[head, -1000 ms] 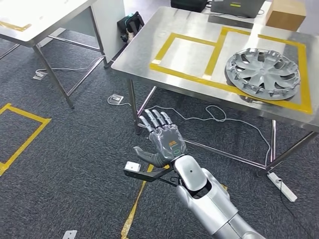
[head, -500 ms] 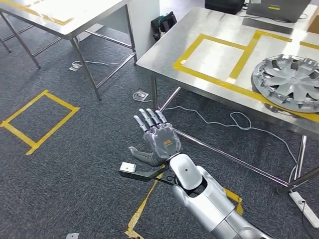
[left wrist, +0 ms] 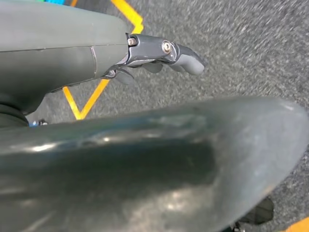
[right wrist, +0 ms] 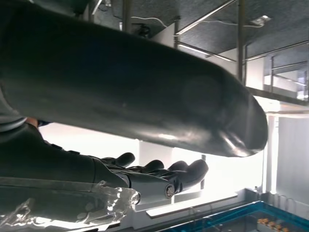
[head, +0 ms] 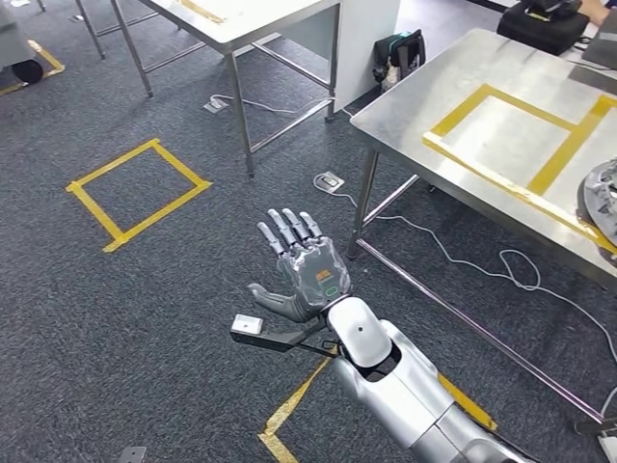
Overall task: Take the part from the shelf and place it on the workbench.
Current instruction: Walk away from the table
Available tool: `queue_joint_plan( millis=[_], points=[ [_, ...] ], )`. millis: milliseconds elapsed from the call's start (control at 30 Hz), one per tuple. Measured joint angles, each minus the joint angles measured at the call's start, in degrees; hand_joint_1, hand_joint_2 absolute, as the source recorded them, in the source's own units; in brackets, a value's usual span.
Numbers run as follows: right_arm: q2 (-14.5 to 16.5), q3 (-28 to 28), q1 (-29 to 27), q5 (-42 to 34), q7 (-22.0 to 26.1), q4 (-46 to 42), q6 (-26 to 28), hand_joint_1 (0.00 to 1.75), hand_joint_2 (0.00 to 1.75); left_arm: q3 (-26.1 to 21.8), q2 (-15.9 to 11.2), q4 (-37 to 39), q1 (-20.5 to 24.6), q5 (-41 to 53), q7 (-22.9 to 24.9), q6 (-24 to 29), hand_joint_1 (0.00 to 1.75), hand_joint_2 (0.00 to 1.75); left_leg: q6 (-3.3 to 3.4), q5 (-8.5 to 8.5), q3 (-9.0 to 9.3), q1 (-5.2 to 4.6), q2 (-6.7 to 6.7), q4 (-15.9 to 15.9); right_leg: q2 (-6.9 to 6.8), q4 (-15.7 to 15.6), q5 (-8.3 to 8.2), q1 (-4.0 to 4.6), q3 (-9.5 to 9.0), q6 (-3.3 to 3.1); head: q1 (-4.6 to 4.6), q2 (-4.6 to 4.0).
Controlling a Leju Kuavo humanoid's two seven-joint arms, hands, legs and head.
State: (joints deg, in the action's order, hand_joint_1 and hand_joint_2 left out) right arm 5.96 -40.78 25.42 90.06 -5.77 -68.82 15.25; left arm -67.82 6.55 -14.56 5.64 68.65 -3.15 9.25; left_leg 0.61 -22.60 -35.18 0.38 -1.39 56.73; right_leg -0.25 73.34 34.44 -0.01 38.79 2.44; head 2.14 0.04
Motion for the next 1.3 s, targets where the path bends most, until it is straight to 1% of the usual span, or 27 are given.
queue_joint_plan(
  millis=[33,67,100,167,233,267,300,333,400,433,467,533,567,600,633,700,767,833,900,967,1033,1067,1100,1133,1200,1267,1300],
  points=[
    [-0.03,-0.08,-0.06,0.0,-0.02,0.12,-0.01,0.0,0.0,-0.01,0.01,0.0,-0.04,0.0,0.05,0.0,0.0,0.0,0.03,0.04,-0.03,-0.05,-0.88,0.01,0.13,1.46,-0.04,0.02,0.92,-0.14,-0.02,0.0],
    [-0.04,-0.15,-0.08,0.0,-0.03,0.2,-0.01,0.0,0.0,-0.01,0.02,0.0,-0.09,0.0,0.09,0.0,0.0,0.0,0.01,0.1,-0.04,-0.08,-1.76,0.02,0.28,0.57,-1.2,0.04,0.73,-0.33,-0.01,0.01],
    [-0.04,-0.21,-0.06,0.0,-0.03,0.25,-0.01,0.0,0.0,-0.02,0.02,0.0,-0.13,0.0,0.11,0.0,0.0,0.0,-0.05,0.17,-0.03,-0.07,-2.65,0.02,0.68,-2.49,-3.2,0.02,-0.56,-0.55,-0.02,0.01],
    [-0.04,-0.3,0.11,-0.01,-0.02,0.27,-0.01,0.0,0.0,-0.02,0.03,0.0,-0.1,0.0,0.13,0.0,0.0,0.0,-0.4,0.38,-0.17,-0.03,-4.24,0.1,3.49,-10.55,-6.71,-0.25,-4.15,-0.9,0.01,0.01],
    [-0.04,-0.4,0.25,-0.01,-0.02,0.32,-0.02,0.0,0.0,-0.04,0.02,0.0,-0.06,-0.01,0.16,-0.01,0.0,0.0,-1.11,0.78,-0.69,0.25,-5.57,0.11,5.82,-14.5,-7.69,-0.36,-6.02,-0.97,0.06,0.0],
    [-0.03,-0.44,0.28,0.0,-0.02,0.34,-0.03,0.0,0.0,-0.07,0.02,0.0,-0.12,-0.02,0.19,-0.01,0.0,0.0,-1.59,1.07,-0.99,0.42,-6.23,0.0,5.93,-14.73,-7.68,-0.27,-6.15,-1.06,0.06,0.0],
    [0.0,-0.46,0.32,0.01,-0.01,0.36,-0.03,0.0,0.0,-0.11,0.01,0.0,-0.22,-0.02,0.22,-0.02,0.0,0.0,-2.04,1.35,-1.19,0.64,-6.9,-0.18,5.2,-14.81,-7.9,-0.15,-6.25,-1.29,0.05,0.0],
    [0.04,-0.47,0.36,0.01,0.01,0.36,-0.03,0.0,0.0,-0.17,0.02,0.01,-0.34,-0.03,0.25,-0.02,0.0,0.0,-2.37,1.38,-1.38,0.64,-6.59,-0.15,4.48,-15.04,-8.14,-0.13,-6.33,-1.63,0.09,0.0],
    [0.14,-0.49,0.51,0.02,0.09,0.35,-0.02,0.0,0.0,-0.28,0.08,0.02,-0.35,-0.06,0.3,-0.08,0.0,0.0,-2.83,-0.43,-2.83,0.37,-3.55,2.62,2.76,-15.67,-8.58,-0.24,-6.6,-2.32,0.36,0.0],
    [0.16,-0.5,0.5,0.02,0.13,0.38,-0.02,0.0,0.0,-0.32,0.11,0.02,-0.27,-0.08,0.32,-0.13,0.0,0.0,-2.98,-2.26,-4.35,0.24,-1.42,5.83,1.84,-15.81,-8.67,-0.17,-6.65,-2.51,0.48,0.0],
    [0.16,-0.51,0.44,0.02,0.17,0.44,-0.02,0.0,0.0,-0.34,0.13,0.02,-0.17,-0.1,0.33,-0.2,0.0,0.0,-3.16,-4.22,-6.18,0.22,-0.08,9.75,0.93,-15.86,-8.69,-0.07,-6.6,-2.62,0.59,0.0],
    [0.16,-0.6,0.26,0.02,0.23,0.61,-0.04,0.0,0.0,-0.39,0.11,0.02,-0.12,-0.12,0.33,-0.33,0.0,0.0,-3.39,-6.17,-8.6,0.25,0.68,15.26,-0.89,-15.83,-8.67,0.04,-6.44,-2.65,0.6,0.0],
    [0.16,-0.69,0.21,0.02,0.25,0.68,-0.04,0.0,0.0,-0.41,0.09,0.02,-0.18,-0.14,0.33,-0.39,0.0,0.0,-3.43,-5.63,-8.28,0.26,0.81,15.1,-1.74,-15.81,-8.65,0.05,-6.38,-2.64,0.6,0.0],
    [0.16,-0.79,0.21,0.02,0.28,0.72,-0.04,0.0,0.0,-0.43,0.06,0.02,-0.24,-0.17,0.33,-0.45,0.0,0.0,-3.43,-4.23,-6.79,0.25,1.1,12.74,-2.54,-15.78,-8.62,0.05,-6.37,-2.6,0.61,0.0],
    [0.16,-0.87,0.22,0.02,0.33,0.73,-0.03,0.0,0.0,-0.45,0.02,0.02,-0.27,-0.19,0.33,-0.48,0.0,0.0,-3.37,-2.44,-4.39,0.22,1.88,8.86,-3.29,-15.73,-8.57,0.07,-6.41,-2.5,0.6,0.0],
    [0.17,-0.97,0.26,0.02,0.44,0.73,-0.02,0.0,0.0,-0.48,-0.01,0.02,-0.18,-0.23,0.33,-0.52,0.0,0.0,-2.97,-0.42,-0.34,-0.09,4.24,1.8,-4.52,-15.62,-8.36,0.32,-6.47,-2.13,0.54,0.0],
    [0.18,-1.13,0.28,0.02,0.51,0.75,0.0,0.0,0.0,-0.48,-0.01,0.02,-0.09,-0.26,0.33,-0.55,0.0,0.0,-2.17,-0.28,0.61,-0.42,4.89,-0.41,-5.54,-15.62,-8.21,0.67,-6.57,-1.68,0.42,0.0],
    [0.2,-1.49,0.26,0.02,0.46,0.85,0.07,0.0,0.0,-0.49,-0.03,0.02,-0.15,-0.26,0.33,-0.55,0.0,0.0,-1.37,-0.03,0.46,-0.38,3.46,-0.48,-6.27,-15.62,-7.96,0.66,-6.67,-1.14,0.36,0.0],
    [0.24,-1.85,0.25,0.01,0.35,0.94,0.2,0.0,0.0,-0.5,-0.08,0.02,-0.2,-0.27,0.33,-0.55,0.0,0.0,-0.72,0.15,0.47,-0.16,2.24,-0.58,-4.26,-13.41,-6.32,0.38,-5.78,-0.52,0.23,0.0],
    [0.22,-2.03,0.1,0.0,0.28,1.1,0.31,0.0,0.0,-0.51,-0.18,0.02,-0.08,-0.28,0.33,-0.55,0.0,0.0,-0.2,0.28,0.36,-0.05,1.04,-0.61,-1.1,-6.44,-2.82,0.22,-2.6,-0.19,-0.02,0.0],
    [0.17,-2.21,-0.31,-0.01,0.26,1.41,0.34,0.0,0.0,-0.52,-0.25,0.02,-0.02,-0.28,0.33,-0.55,0.0,0.0,0.01,0.39,0.19,-0.1,-0.48,-0.6,-0.02,0.43,-0.43,0.21,0.86,-0.21,-0.14,0.0],
    [0.16,-2.34,-0.51,-0.01,0.26,1.56,0.34,0.0,0.0,-0.54,-0.25,0.02,-0.06,-0.28,0.33,-0.55,0.0,0.0,-0.01,0.45,0.16,-0.12,-1.32,-0.59,0.11,1.21,-0.72,0.22,1.4,-0.3,-0.17,0.0],
    [0.16,-2.46,-0.64,-0.01,0.26,1.67,0.36,0.0,0.0,-0.55,-0.24,0.02,-0.12,-0.28,0.32,-0.55,0.0,0.0,-0.08,0.52,0.14,-0.11,-2.17,-0.58,0.29,-0.33,-2.06,0.2,0.78,-0.44,-0.17,0.0],
    [0.16,-2.56,-0.67,-0.01,0.25,1.73,0.37,0.0,0.0,-0.56,-0.23,0.02,-0.14,-0.28,0.32,-0.55,0.0,0.0,-0.2,0.61,0.14,-0.07,-3.02,-0.57,0.78,-3.81,-4.08,0.14,-0.86,-0.6,-0.19,0.0],
    [0.16,-2.66,-0.62,-0.01,0.19,1.77,0.4,0.0,0.0,-0.58,-0.23,0.02,-0.13,-0.28,0.31,-0.55,0.0,0.0,-0.53,0.8,0.06,0.03,-4.45,-0.55,3.44,-11.51,-7.09,-0.14,-4.6,-0.85,-0.18,0.0],
    [0.16,-2.71,-0.6,-0.01,0.15,1.78,0.4,0.0,0.0,-0.59,-0.23,0.02,-0.11,-0.28,0.31,-0.56,0.0,0.0,-0.73,0.9,-0.03,0.05,-5.04,-0.53,5.66,-14.71,-7.59,-0.36,-6.17,-0.92,-0.17,0.0],
    [0.16,-2.71,-0.6,-0.01,0.14,1.79,0.4,0.0,0.0,-0.59,-0.24,0.02,-0.11,-0.28,0.31,-0.56,0.0,0.0,-0.77,0.9,-0.07,0.01,-5.1,-0.51,5.9,-14.79,-7.51,-0.39,-6.22,-0.91,-0.16,0.0]
  ],
)
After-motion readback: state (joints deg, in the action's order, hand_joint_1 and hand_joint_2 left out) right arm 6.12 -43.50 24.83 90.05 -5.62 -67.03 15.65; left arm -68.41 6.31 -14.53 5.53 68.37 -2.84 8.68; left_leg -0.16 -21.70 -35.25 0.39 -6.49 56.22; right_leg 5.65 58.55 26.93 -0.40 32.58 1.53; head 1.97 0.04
